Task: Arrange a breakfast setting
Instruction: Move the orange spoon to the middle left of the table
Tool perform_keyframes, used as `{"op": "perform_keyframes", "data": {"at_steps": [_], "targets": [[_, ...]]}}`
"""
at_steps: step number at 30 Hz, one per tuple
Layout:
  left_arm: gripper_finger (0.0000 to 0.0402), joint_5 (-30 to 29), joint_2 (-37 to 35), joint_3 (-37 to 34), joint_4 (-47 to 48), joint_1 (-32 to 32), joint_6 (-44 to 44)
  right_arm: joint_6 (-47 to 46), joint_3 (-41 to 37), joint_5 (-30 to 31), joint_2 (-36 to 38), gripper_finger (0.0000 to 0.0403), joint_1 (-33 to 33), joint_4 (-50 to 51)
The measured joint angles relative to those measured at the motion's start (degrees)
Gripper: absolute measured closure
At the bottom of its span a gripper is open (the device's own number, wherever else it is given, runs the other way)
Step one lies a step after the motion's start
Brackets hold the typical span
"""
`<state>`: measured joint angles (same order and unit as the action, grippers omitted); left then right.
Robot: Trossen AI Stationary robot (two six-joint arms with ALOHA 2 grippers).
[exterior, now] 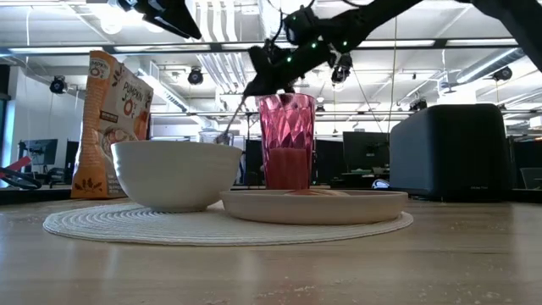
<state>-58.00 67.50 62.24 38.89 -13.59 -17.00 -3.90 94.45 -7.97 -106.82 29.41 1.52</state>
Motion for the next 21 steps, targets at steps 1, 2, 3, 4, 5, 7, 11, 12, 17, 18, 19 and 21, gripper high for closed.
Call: {"op": "perform_keyframes", "data": {"at_steps": [1, 2, 3, 4, 5, 7, 11, 12, 17, 18, 19, 21], "targets": [[0.0208, 0.0, 0.0, 0.0, 0.0, 0.0, 0.3, 0.0, 0.0, 0.0, 0.7, 0.0394, 0.0, 0.0], [0.0208, 0.0, 0.0, 0.0, 0.0, 0.0, 0.8, 0.0, 0.0, 0.0, 1.4, 0.0394, 0.0, 0.0], [0.0208, 0.0, 0.0, 0.0, 0.0, 0.0, 1.5, 0.0, 0.0, 0.0, 2.2, 0.0394, 0.0, 0.3], [0.0208, 0.0, 0.0, 0.0, 0.0, 0.0, 2.5, 0.0, 0.0, 0.0, 2.9, 0.0394, 0.0, 0.6], [0.0208, 0.0, 0.0, 0.0, 0.0, 0.0, 3.7, -0.1, 0.0, 0.0, 3.7, 0.0394, 0.0, 0.7], [0.0208, 0.0, 0.0, 0.0, 0.0, 0.0, 6.3, -0.9, 0.0, 0.0, 5.3, 0.0394, -0.1, 2.1], [0.0208, -2.7, 0.0, 0.0, -0.4, 0.0, 10.7, -2.5, 0.0, 0.0, 8.2, 0.0394, -0.9, 2.9], [0.0208, -4.4, 0.1, 0.0, -0.8, 0.0, 11.1, -2.5, 0.0, 0.0, 8.9, 0.0394, -1.1, 2.9], [0.0208, -11.6, 1.4, 0.0, -3.5, 0.0, 12.7, -1.5, 0.0, -0.2, 11.9, 0.0394, -3.5, 2.8], [0.0208, -12.5, 1.6, 0.0, -4.4, 0.0, 13.4, -1.4, 0.0, -0.2, 12.3, 0.0394, -4.0, 2.9], [0.0208, -13.5, 2.1, 0.0, -5.2, 0.0, 14.3, -1.1, 0.0, -0.2, 12.8, 0.0394, -4.6, 2.8], [0.0208, -16.0, 3.1, 0.0, -7.8, 0.0, 16.1, -0.4, 0.0, -0.2, 13.5, 0.0394, -5.8, 2.7]]}}
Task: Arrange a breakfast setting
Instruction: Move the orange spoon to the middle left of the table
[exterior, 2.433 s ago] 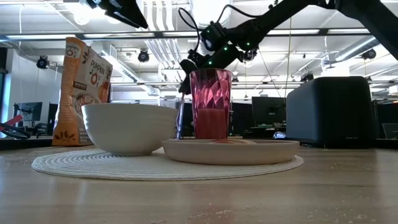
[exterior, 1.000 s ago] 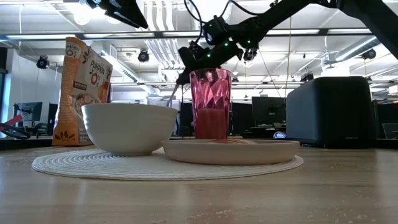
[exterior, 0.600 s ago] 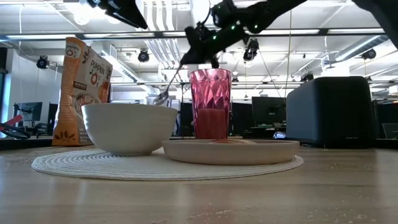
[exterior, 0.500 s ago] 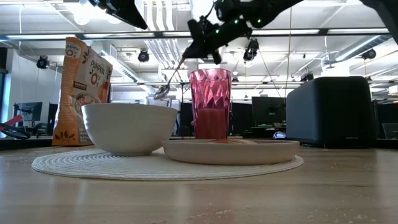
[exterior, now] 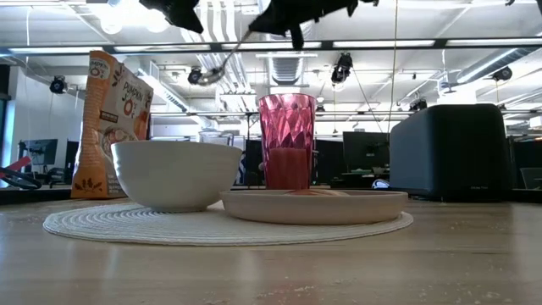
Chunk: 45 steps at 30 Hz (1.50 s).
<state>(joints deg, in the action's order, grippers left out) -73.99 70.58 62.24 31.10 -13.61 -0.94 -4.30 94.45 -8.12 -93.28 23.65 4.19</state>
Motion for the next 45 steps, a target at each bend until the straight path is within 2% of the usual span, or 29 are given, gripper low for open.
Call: {"op": "perform_keyframes", "data": {"at_steps": [6, 11, 23, 27, 32, 37, 39, 45], "targets": [[0.0208, -11.2, 3.2, 0.0, -7.6, 0.0, 3.5, 1.6, 0.0, 0.1, 1.5, 0.0394, -3.6, -0.8], [0.0208, -12.2, 4.5, 0.0, -13.6, 0.2, 2.8, 1.4, 0.0, 0.2, 1.8, 0.0394, -6.1, -3.3], [0.0210, -12.6, 5.4, 0.0, -14.3, 2.0, 1.7, 1.9, 0.0, 0.2, 1.8, 0.0394, -10.6, -3.7], [0.0242, -12.5, 5.4, 0.0, -15.0, 2.0, 1.7, 2.7, 0.0, 0.4, 1.8, 0.0394, -11.0, -3.7], [0.0313, -11.5, 5.3, 0.0, -15.1, 2.3, 1.7, 2.0, 0.0, 0.7, 1.8, 0.0394, -11.0, -3.7], [0.0380, -7.4, 5.3, 0.0, -15.5, 3.6, 2.2, 1.9, 0.0, 0.6, 1.8, 0.0394, -11.0, -3.6], [0.0393, -6.6, 5.3, 0.0, -15.5, 4.0, 2.4, 1.8, 0.0, 0.7, 1.7, 0.0394, -11.0, -3.6], [0.0396, -5.6, 5.3, 0.0, -15.7, 4.3, 3.4, 1.9, 0.0, 0.6, 1.7, 0.0394, -11.0, -3.1]]}}
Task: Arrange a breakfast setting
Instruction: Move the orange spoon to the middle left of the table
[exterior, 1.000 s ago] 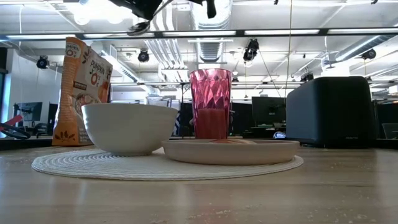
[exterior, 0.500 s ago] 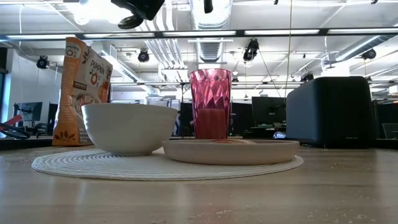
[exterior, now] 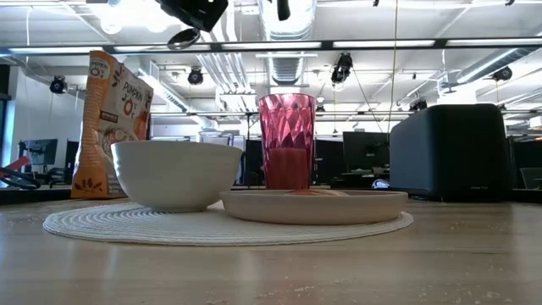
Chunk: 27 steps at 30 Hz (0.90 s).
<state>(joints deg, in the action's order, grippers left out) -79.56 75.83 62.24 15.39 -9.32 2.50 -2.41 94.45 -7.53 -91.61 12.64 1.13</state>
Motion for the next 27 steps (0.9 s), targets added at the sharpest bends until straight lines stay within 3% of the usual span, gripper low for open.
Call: {"op": "perform_keyframes", "data": {"at_steps": [13, 24, 27], "targets": [[0.0400, 10.1, -2.4, 0.0, -1.9, 0.1, -0.3, -0.8, 0.1, -0.8, 0.3, 0.0383, 0.0, 2.3], [0.0401, 11.6, -5.0, 0.0, -1.7, 0.1, 0.1, -0.5, 0.0, -0.4, 2.9, 0.0278, 0.8, 12.1], [0.0401, 14.8, -5.5, 0.0, -0.9, 0.1, 2.0, 0.2, 0.0, -0.1, 4.1, 0.0253, 0.8, 16.3]]}}
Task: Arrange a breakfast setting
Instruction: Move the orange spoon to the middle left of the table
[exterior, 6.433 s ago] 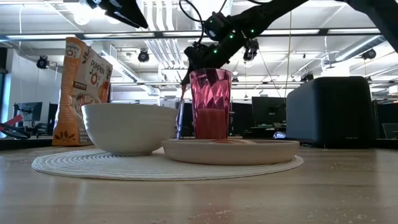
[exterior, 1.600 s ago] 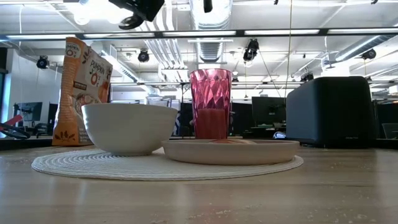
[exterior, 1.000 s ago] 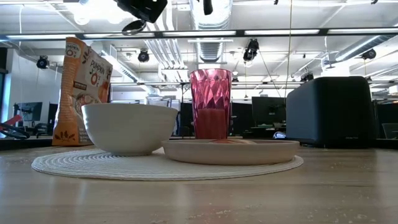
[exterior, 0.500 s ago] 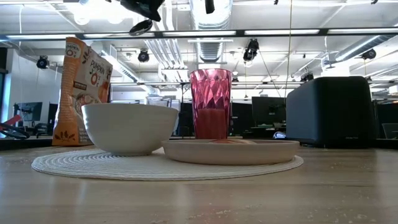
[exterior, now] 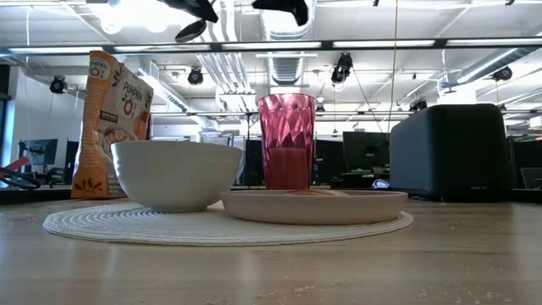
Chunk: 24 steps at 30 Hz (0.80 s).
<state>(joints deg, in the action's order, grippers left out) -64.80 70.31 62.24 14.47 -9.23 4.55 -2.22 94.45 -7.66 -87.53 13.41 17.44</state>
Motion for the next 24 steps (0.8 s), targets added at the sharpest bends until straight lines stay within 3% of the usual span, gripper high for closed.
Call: {"op": "perform_keyframes", "data": {"at_steps": [8, 17, 24], "targets": [[0.0401, 19.2, -0.5, 0.0, 5.2, 0.6, 11.1, 4.8, 0.0, 2.1, 4.6, 0.0233, 0.7, 14.3], [0.0402, 36.0, -0.5, 0.0, 10.7, 1.8, 17.3, 8.3, 0.0, 20.2, 8.3, 0.0250, 0.9, 26.9], [0.0401, 49.0, -0.5, 0.0, 12.8, 1.8, 23.0, 9.0, 0.0, 26.4, 9.1, 0.0261, 1.4, 31.7]]}}
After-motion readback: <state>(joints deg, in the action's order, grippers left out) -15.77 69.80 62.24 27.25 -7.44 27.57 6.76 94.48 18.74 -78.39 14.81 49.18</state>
